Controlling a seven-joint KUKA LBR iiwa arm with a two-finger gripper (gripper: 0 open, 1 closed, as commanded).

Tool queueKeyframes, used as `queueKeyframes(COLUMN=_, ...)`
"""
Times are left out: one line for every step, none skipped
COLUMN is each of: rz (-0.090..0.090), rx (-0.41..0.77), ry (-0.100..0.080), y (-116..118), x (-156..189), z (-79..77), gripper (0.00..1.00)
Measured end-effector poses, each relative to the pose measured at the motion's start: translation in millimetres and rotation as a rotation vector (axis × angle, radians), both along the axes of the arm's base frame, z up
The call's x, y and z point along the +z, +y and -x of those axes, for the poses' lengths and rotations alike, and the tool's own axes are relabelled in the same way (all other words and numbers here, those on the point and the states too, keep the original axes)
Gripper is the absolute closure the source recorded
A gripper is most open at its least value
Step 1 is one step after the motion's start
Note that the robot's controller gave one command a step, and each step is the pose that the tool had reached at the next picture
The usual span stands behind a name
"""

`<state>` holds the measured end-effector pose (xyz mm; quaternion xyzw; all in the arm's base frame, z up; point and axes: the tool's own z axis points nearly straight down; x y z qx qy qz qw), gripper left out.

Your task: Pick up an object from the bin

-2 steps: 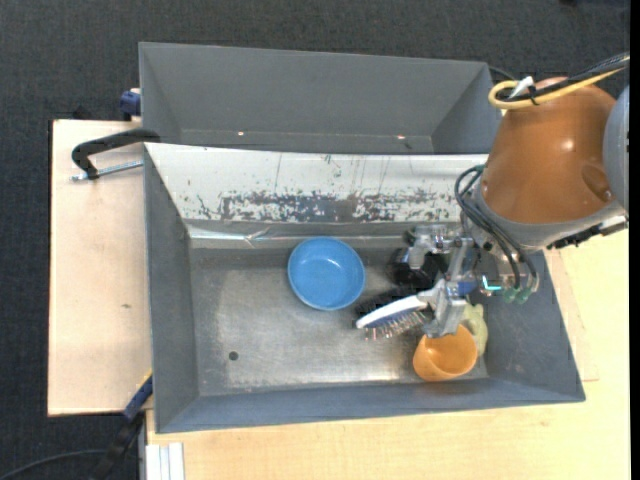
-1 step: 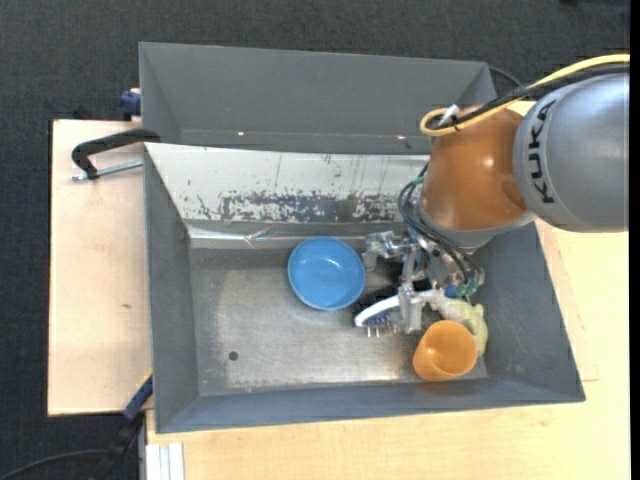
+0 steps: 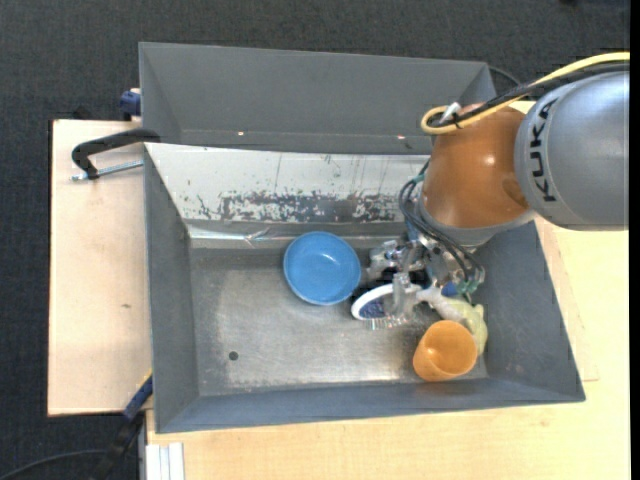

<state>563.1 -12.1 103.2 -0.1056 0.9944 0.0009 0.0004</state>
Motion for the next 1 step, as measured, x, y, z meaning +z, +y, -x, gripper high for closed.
queueKeyframes(rz=0.002, rx=-0.007, ry=-0.014, y=-5.3, x=132.0, z=4.3, gripper=1.0)
